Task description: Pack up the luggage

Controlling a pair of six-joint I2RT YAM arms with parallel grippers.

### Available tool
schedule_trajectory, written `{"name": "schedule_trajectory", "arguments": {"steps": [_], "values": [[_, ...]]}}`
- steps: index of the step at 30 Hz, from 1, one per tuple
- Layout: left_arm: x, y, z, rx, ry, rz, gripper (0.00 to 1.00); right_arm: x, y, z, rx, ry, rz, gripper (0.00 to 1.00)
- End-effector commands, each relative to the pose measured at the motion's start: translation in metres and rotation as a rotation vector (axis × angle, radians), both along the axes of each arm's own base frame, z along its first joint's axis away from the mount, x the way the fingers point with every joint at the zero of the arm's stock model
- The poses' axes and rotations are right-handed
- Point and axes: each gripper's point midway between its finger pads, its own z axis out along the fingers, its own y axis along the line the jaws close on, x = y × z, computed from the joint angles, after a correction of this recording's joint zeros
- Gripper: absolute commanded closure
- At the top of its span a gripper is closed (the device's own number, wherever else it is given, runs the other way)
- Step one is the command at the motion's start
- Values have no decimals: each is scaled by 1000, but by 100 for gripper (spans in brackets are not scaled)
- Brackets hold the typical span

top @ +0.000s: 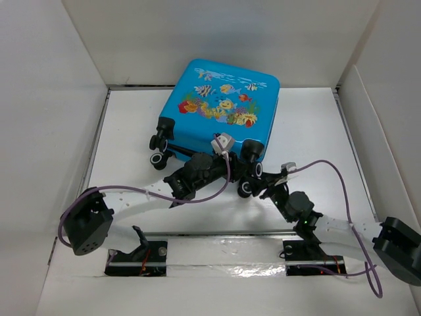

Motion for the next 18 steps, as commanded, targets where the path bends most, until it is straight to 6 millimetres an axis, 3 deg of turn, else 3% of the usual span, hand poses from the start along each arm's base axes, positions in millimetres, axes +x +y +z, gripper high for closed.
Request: {"name": "schedule_trajectory", "arguments": {"steps": [1,8,12,15,18], "values": [[-1,-22,38,-107,-56,-75,71,5,-22,2,5,-14,-111,39],[9,-57,58,-151,-76,-156,71,10,-30,8,-42,-44,-104,36],[14,-80,66,-178,-67,-203,72,14,-42,-5,-56,-8,-147,36],[15,-79,73,-197,-66,-189,72,19,-46,-6,-58,-15,-155,41],[20,-63,76,-190,-72,-114,72,24,-51,-11,-62,-4,-164,57]]}}
